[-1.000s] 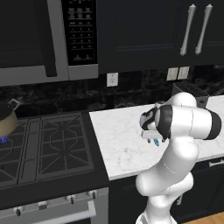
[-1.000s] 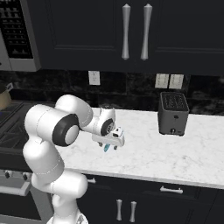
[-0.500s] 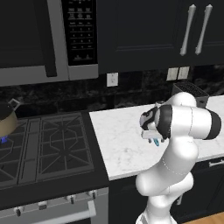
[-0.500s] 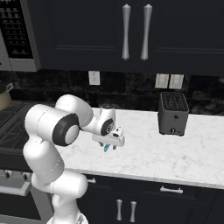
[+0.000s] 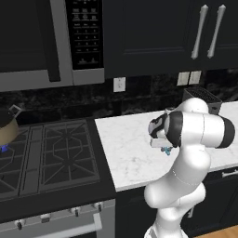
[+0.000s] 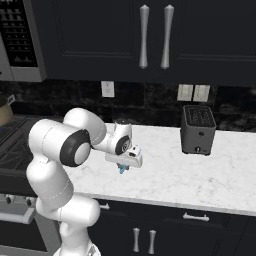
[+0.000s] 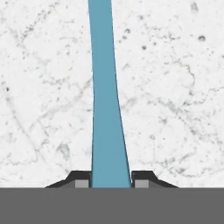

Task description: Put the garlic and sweet potato in the pot. Retrieve the spatula and lightly stir the vegetables in the pot.

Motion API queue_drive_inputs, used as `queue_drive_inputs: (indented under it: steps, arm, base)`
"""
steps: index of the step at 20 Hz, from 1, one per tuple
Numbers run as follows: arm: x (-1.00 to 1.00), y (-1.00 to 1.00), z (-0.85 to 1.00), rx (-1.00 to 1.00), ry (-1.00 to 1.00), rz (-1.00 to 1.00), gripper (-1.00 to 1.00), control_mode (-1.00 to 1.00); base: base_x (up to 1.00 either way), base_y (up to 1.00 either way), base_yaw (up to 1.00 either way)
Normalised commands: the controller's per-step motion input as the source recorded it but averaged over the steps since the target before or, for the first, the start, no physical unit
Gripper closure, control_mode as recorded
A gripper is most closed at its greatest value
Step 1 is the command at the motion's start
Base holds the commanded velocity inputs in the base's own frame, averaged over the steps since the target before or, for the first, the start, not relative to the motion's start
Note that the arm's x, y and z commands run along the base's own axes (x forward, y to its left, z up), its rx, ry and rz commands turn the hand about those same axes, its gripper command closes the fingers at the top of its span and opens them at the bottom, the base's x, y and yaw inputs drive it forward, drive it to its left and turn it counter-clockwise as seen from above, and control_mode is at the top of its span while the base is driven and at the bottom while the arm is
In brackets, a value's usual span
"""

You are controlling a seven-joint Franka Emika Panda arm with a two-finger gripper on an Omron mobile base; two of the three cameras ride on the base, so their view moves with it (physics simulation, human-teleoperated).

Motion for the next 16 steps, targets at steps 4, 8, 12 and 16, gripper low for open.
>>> queue_drive_inputs:
  steps: [4, 8, 12, 16]
  arm:
    - [0.00, 0.00, -0.15, 0.00, 0.01, 0.00, 1.00, -1.00]
    - [0.00, -0.27, -0.59, 0.03, 0.00, 0.08, 1.00, -1.00]
    - [0.00, -0.35, -0.94, 0.04, 0.01, 0.07, 1.00, -1.00]
    - [0.00, -0.02, -0.35, 0.00, 0.02, 0.01, 1.00, -1.00]
  base:
    - [0.00, 0.00, 0.00]
    - [0.00, 0.00, 0.00]
    - [0.00, 0.00, 0.00]
    - [0.00, 0.00, 0.00]
